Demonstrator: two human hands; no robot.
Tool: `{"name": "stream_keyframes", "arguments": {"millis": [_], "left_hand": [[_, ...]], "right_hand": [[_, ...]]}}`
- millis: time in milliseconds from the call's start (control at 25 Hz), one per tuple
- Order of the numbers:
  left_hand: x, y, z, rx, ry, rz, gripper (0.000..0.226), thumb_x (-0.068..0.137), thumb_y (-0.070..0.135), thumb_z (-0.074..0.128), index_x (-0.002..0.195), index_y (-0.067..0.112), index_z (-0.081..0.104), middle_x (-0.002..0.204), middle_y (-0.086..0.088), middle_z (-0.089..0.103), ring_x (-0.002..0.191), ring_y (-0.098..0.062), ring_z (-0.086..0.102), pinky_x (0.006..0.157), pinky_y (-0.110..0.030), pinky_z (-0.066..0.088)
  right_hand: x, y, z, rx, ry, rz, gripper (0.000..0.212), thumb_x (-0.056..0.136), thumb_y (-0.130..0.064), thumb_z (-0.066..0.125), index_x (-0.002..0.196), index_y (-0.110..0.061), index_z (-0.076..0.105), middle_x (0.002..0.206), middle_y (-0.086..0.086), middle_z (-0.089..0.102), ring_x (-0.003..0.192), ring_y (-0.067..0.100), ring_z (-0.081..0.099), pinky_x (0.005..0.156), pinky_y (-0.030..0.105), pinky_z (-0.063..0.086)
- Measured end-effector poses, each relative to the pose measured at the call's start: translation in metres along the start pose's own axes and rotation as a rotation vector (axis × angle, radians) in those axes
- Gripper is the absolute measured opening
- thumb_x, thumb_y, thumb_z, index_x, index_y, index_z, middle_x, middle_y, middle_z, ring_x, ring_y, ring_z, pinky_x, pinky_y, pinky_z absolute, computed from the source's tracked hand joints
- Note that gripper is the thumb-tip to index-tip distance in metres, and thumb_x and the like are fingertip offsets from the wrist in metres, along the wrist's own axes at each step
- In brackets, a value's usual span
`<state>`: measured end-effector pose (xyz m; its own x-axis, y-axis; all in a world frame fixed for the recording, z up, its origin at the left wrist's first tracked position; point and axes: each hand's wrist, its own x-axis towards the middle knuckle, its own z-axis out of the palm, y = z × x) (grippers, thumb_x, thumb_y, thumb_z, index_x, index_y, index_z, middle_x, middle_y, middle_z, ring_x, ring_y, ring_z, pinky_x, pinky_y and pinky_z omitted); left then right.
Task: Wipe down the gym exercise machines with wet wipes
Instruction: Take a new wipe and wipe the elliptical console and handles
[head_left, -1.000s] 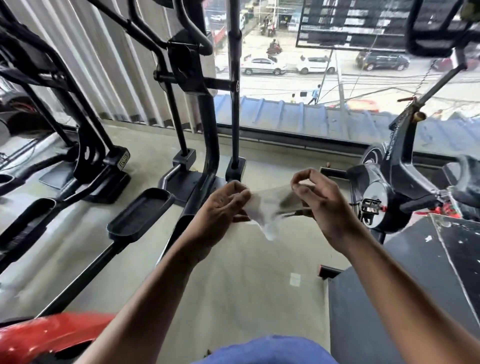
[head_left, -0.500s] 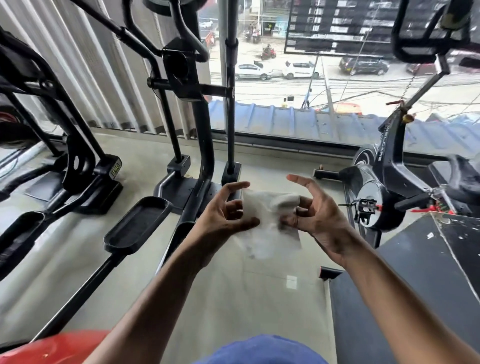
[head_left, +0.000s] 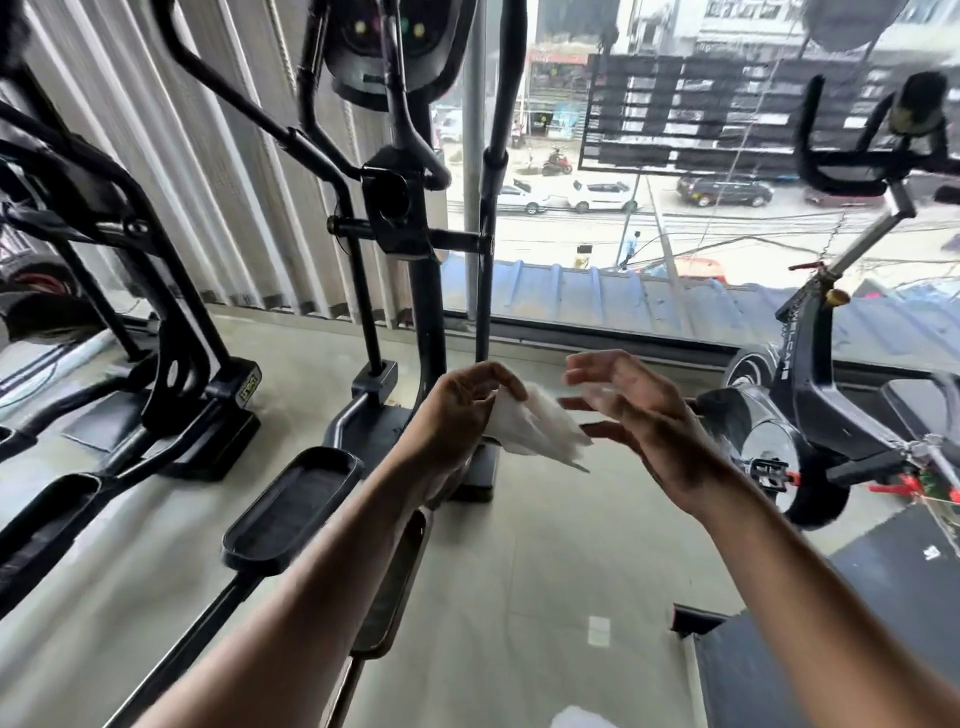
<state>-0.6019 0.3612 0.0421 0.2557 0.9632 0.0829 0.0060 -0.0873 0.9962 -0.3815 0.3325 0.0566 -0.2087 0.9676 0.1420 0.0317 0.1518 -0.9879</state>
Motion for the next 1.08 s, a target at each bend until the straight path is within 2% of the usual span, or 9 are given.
{"name": "stream_keyframes", "arguments": {"millis": [160,280,400,520,680,800,920,1000,1080], "left_hand": [[0.055,0.01,-0.011,0.073,-0.024,-0.004,0.048,0.097,-0.014,0.034,0.09,0.013,0.073,0.081,-0.008,0.073,0.066,-0.019,0.062,0.055,-0.023,0.045],[0.109,0.016,-0.021,0.081,0.029,0.052,0.051,0.101,-0.009,0.038,0.094,0.02,0.079,0.097,-0.011,0.076,0.077,-0.025,0.07,0.062,-0.031,0.055],[0.166,0.023,-0.033,0.056,0.058,0.117,0.031,0.108,0.004,0.048,0.111,0.02,0.076,0.114,-0.012,0.073,0.098,-0.032,0.074,0.071,-0.038,0.065],[0.236,0.035,-0.057,0.133,0.082,0.226,0.023,0.107,0.022,0.056,0.126,0.029,0.067,0.122,0.002,0.073,0.111,-0.018,0.072,0.086,-0.041,0.063],[0.321,0.056,-0.097,0.515,0.231,0.414,0.039,0.105,0.025,0.059,0.143,0.034,0.055,0.14,0.022,0.058,0.125,0.008,0.055,0.107,-0.03,0.051],[0.391,0.068,-0.127,0.801,0.29,0.595,0.06,0.105,0.038,0.051,0.161,0.026,0.033,0.163,0.008,0.037,0.15,-0.011,0.036,0.124,-0.041,0.031],[0.465,0.076,-0.17,1.102,0.339,0.692,0.07,0.106,0.054,0.033,0.167,0.028,0.009,0.175,0.005,0.004,0.161,-0.015,0.005,0.129,-0.047,0.01],[0.505,0.077,-0.199,1.176,0.39,0.751,0.071,0.107,0.055,0.028,0.167,0.028,0.002,0.175,0.005,-0.006,0.161,-0.014,-0.005,0.13,-0.048,0.002],[0.547,0.075,-0.228,1.191,0.44,0.813,0.072,0.107,0.053,0.03,0.167,0.023,0.003,0.175,0.0,-0.005,0.161,-0.017,-0.006,0.129,-0.044,-0.005]], "right_hand": [[0.073,0.01,-0.005,-0.302,0.033,0.033,0.025,0.09,-0.019,0.078,0.11,-0.033,0.075,0.1,0.001,0.075,0.088,0.017,0.071,0.08,0.033,0.054],[0.138,0.022,-0.03,-0.352,0.051,-0.006,0.027,0.093,-0.013,0.073,0.11,-0.033,0.076,0.097,0.001,0.075,0.087,0.02,0.072,0.079,0.038,0.054],[0.199,0.026,-0.053,-0.365,0.029,-0.039,0.019,0.097,-0.011,0.067,0.103,-0.027,0.076,0.091,-0.006,0.076,0.079,0.011,0.069,0.074,0.038,0.054],[0.273,0.01,-0.076,-0.365,0.168,-0.123,0.01,0.091,-0.021,0.069,0.095,-0.027,0.075,0.096,-0.003,0.075,0.092,0.02,0.071,0.083,0.051,0.06],[0.363,-0.033,-0.098,-0.344,0.284,-0.244,0.02,0.085,-0.009,0.064,0.086,-0.023,0.077,0.09,-0.001,0.077,0.09,0.024,0.073,0.085,0.056,0.059],[0.425,-0.077,-0.107,-0.372,0.323,-0.315,0.014,0.089,-0.017,0.065,0.089,-0.018,0.078,0.084,0.006,0.077,0.082,0.034,0.073,0.076,0.048,0.063],[0.477,-0.128,-0.108,-0.4,0.382,-0.397,0.035,0.083,-0.048,0.07,0.093,-0.016,0.079,0.089,0.019,0.075,0.096,0.041,0.072,0.087,0.064,0.056],[0.504,-0.157,-0.108,-0.469,0.474,-0.498,0.035,0.08,-0.051,0.068,0.087,-0.019,0.08,0.089,0.015,0.075,0.092,0.031,0.074,0.083,0.051,0.057],[0.538,-0.18,-0.109,-0.739,0.592,-0.658,0.029,0.085,-0.042,0.065,0.09,-0.018,0.08,0.093,0.008,0.074,0.081,0.023,0.069,0.074,0.029,0.051]]}}
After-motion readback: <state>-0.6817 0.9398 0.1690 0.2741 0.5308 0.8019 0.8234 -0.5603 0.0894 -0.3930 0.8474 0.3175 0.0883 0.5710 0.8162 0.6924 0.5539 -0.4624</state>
